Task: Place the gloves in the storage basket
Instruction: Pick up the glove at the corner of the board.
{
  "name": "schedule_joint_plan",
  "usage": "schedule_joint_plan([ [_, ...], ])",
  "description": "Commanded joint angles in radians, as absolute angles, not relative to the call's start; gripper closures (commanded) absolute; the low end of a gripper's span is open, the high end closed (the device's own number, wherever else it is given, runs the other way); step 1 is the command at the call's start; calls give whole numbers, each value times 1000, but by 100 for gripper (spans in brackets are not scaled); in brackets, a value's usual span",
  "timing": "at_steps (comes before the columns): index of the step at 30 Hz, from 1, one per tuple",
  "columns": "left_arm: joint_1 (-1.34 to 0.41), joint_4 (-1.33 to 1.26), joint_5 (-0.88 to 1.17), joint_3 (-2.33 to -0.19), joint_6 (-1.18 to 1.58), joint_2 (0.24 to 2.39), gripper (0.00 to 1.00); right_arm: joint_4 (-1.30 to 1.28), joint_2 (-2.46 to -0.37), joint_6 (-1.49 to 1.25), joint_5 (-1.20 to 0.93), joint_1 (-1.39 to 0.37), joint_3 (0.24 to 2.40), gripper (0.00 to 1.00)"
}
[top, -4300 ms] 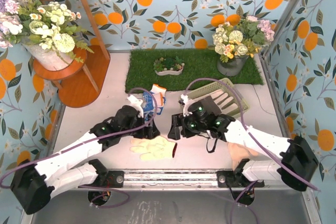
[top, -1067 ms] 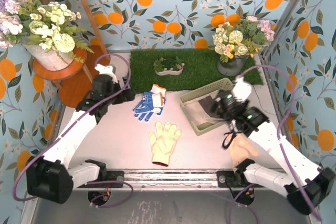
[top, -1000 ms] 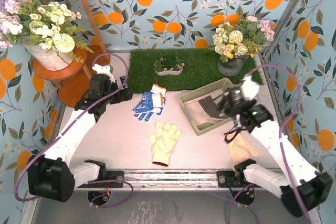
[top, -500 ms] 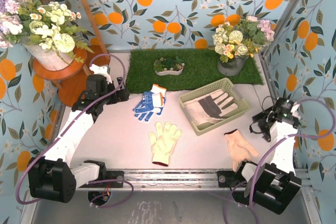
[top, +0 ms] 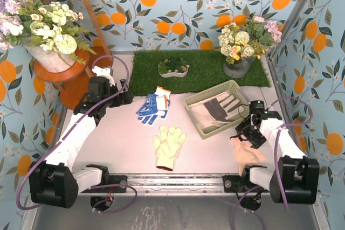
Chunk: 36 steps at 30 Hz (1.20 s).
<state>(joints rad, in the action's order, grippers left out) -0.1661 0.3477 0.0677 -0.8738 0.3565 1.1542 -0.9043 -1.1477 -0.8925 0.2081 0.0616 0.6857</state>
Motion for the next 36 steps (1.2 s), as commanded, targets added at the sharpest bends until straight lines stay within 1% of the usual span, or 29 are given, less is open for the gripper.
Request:
schedule_joint_plan([
  [1,-158,317,95,-869,364,1128,3,-913,-1168,-979,280,43,654,30],
  [8,-157,322,97,-873,364,1143,3,-827,-1245,-992,240,41,608,31],
  [12,-156,325,86,-874,361,1144,3,-806,-1272,-1002,221,42,585,37],
  [15,-156,325,79,-874,358,1145,3,-801,-1247,-1018,220,43,569,50],
  [17,-155,325,78,-876,357,1147,3,-806,-1217,-1030,219,43,561,61],
  [18,-155,327,77,-876,355,1150,3,-809,-1198,-1036,220,43,559,70],
  [19,-154,327,76,-877,356,1151,3,-815,-1180,-1042,220,44,556,87],
  [20,-154,329,75,-877,355,1151,3,-825,-1157,-1049,224,45,558,100],
  [24,-153,329,72,-876,354,1146,3,-885,-1075,-1057,249,46,573,100],
  [30,-152,327,73,-874,352,1133,3,-1040,-900,-1023,313,41,706,100],
  [34,-153,303,109,-869,335,1107,3,-1045,-800,-971,261,16,787,100],
  [36,-153,257,194,-854,327,1084,3,-1030,-784,-948,198,-13,819,100],
])
